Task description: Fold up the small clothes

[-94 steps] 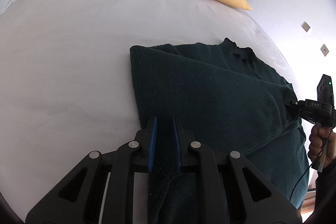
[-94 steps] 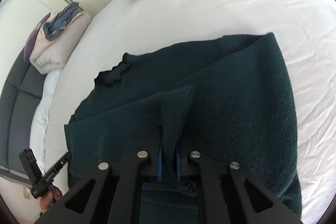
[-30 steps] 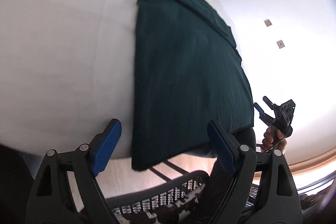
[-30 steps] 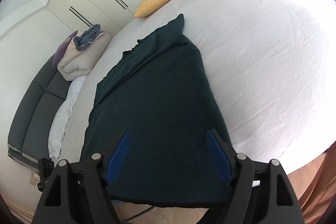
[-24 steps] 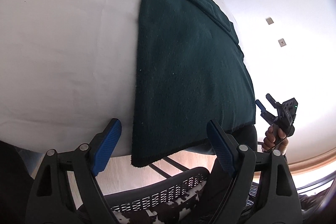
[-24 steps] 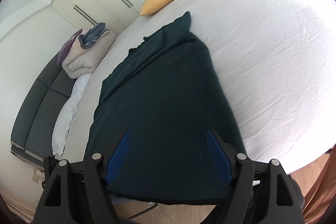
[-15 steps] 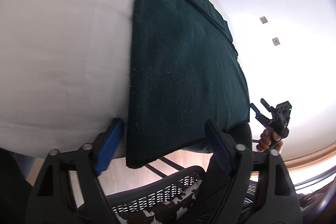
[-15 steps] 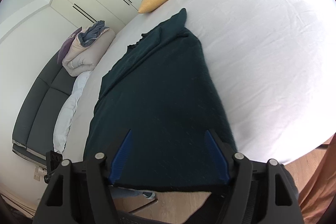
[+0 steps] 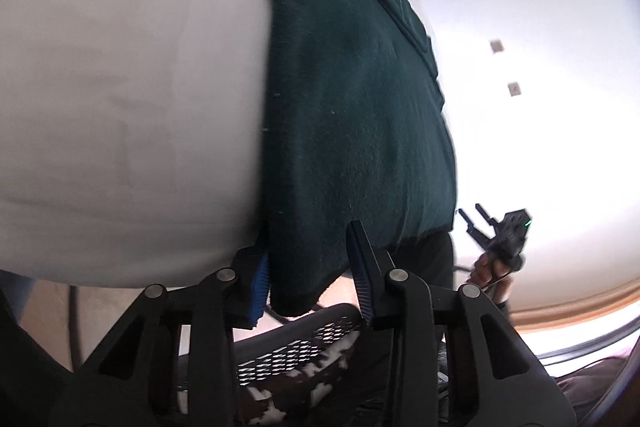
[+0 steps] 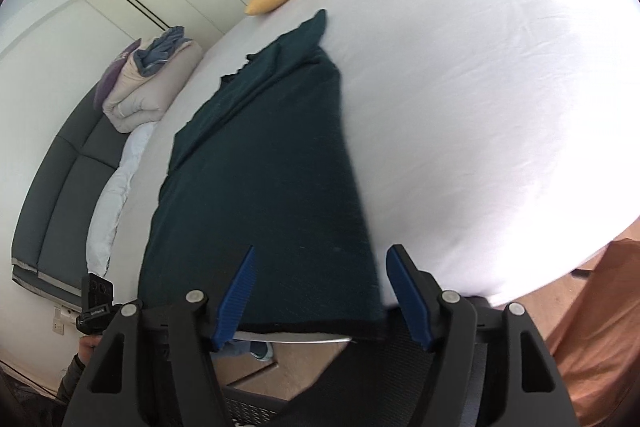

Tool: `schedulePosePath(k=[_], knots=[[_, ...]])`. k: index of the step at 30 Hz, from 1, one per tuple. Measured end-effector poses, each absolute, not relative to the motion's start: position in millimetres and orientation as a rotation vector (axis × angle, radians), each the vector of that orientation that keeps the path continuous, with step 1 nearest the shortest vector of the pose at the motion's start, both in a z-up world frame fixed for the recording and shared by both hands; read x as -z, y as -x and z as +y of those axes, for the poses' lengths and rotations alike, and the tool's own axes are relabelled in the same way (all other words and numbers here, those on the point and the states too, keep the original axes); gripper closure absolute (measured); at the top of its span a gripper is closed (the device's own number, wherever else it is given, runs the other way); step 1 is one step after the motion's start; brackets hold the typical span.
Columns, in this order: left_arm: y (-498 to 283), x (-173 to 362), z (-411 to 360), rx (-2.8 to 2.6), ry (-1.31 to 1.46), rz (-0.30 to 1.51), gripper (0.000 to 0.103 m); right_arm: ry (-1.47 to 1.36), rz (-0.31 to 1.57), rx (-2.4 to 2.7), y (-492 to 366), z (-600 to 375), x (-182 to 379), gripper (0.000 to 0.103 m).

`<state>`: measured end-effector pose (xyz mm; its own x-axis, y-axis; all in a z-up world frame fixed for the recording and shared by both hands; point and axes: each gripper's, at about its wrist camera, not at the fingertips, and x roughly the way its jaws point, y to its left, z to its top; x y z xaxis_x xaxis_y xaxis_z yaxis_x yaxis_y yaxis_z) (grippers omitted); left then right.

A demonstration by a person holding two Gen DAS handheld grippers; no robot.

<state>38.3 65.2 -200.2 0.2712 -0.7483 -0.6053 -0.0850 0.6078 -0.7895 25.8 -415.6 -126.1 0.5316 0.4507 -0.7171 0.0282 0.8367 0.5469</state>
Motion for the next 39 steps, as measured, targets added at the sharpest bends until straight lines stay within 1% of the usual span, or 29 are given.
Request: schedulePosePath(k=[3, 6, 9, 12, 14, 15, 16, 17, 19, 20, 21, 22, 25, 28, 34, 39], knots=[[-40, 207, 70, 0.524, 0.909, 1.229, 0.07, -0.553, 1.02, -0.244, -26, -427, 132, 0.033], [-42, 212, 72, 0.516, 0.974, 1.224, 0.069, -0.555, 1.063, -0.246, -29, -431, 141, 0.036], [-44, 213, 70, 0.512, 0.986, 1.22, 0.069, -0.544, 1.117, -0.25, -34, -429, 151, 0.042], [-47, 210, 63, 0.512, 0.963, 1.218, 0.07, -0.537, 1.157, -0.257, -41, -427, 155, 0.045], [-48, 208, 57, 0.51, 0.94, 1.216, 0.076, -0.523, 1.181, -0.264, -43, -426, 156, 0.051], [-48, 207, 55, 0.509, 0.932, 1.216, 0.078, -0.518, 1.195, -0.272, -44, -425, 156, 0.055], [-49, 208, 60, 0.509, 0.927, 1.216, 0.083, -0.513, 1.211, -0.28, -44, -423, 157, 0.063], [-49, 208, 58, 0.509, 0.92, 1.216, 0.087, -0.499, 1.234, -0.29, -45, -420, 159, 0.066], [-49, 207, 55, 0.508, 0.908, 1.21, 0.089, -0.473, 1.265, -0.309, -46, -414, 160, 0.077], [-49, 206, 54, 0.509, 0.903, 1.205, 0.091, -0.457, 1.282, -0.324, -46, -409, 161, 0.08], [-49, 205, 54, 0.509, 0.896, 1.201, 0.093, -0.444, 1.289, -0.331, -47, -406, 161, 0.087], [-48, 203, 54, 0.507, 0.89, 1.196, 0.096, -0.438, 1.292, -0.335, -47, -404, 162, 0.09], [-46, 192, 50, 0.526, 0.857, 1.152, 0.097, -0.455, 1.271, -0.342, -45, -402, 157, 0.093], [-41, 177, 46, 0.539, 0.84, 1.1, 0.097, -0.495, 1.206, -0.37, -39, -403, 147, 0.094], [-47, 153, 47, 0.559, 0.913, 0.985, 0.097, -0.65, 1.013, -0.432, -33, -412, 119, 0.095], [-61, 132, 60, 0.576, 0.964, 0.921, 0.097, -0.79, 0.852, -0.475, -50, -424, 95, 0.095]])
